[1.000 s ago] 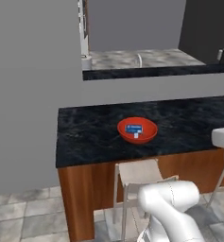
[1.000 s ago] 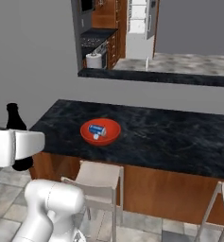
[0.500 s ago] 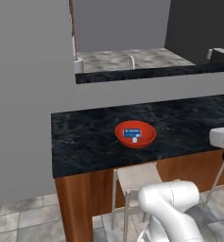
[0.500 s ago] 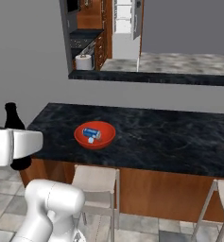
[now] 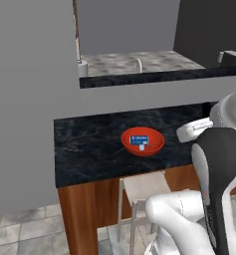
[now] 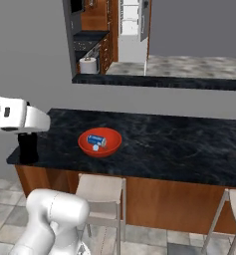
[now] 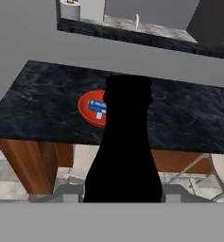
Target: Open the fridge, grab two sodas, and place both sodas inside the bowl with ice on the dining counter.
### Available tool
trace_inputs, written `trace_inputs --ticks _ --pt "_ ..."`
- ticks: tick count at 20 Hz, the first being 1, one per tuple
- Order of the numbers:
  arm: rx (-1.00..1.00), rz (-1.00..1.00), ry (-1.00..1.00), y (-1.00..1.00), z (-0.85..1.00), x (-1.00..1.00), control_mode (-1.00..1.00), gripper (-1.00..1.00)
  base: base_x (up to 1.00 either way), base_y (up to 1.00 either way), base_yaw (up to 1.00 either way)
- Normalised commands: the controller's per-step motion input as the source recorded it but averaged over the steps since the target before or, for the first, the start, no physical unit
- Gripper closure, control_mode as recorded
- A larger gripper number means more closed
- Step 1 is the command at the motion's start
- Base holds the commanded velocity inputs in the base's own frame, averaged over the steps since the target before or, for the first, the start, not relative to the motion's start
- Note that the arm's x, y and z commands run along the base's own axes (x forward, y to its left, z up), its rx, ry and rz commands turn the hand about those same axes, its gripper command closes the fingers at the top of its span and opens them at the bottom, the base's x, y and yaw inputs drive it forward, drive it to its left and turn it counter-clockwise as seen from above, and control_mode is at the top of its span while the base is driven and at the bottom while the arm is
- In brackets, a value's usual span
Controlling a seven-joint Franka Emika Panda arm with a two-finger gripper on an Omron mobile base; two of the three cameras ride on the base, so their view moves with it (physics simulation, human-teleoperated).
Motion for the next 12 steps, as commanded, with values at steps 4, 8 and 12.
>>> trace_inputs --ticks 4,8,12 --pt "-0.13 0.05 0.52 0.28 -0.35 1.0 -1.0 1.0 0.0 0.0 0.0" --pt "-0.07 0.14 0.53 0.01 -0.58 0.98 -1.0 1.0 0.0 0.0 0.0" --pt "-0.02 0.11 0.48 -0.09 -0.56 0.76 -1.0 1.0 0.0 0.0 0.0"
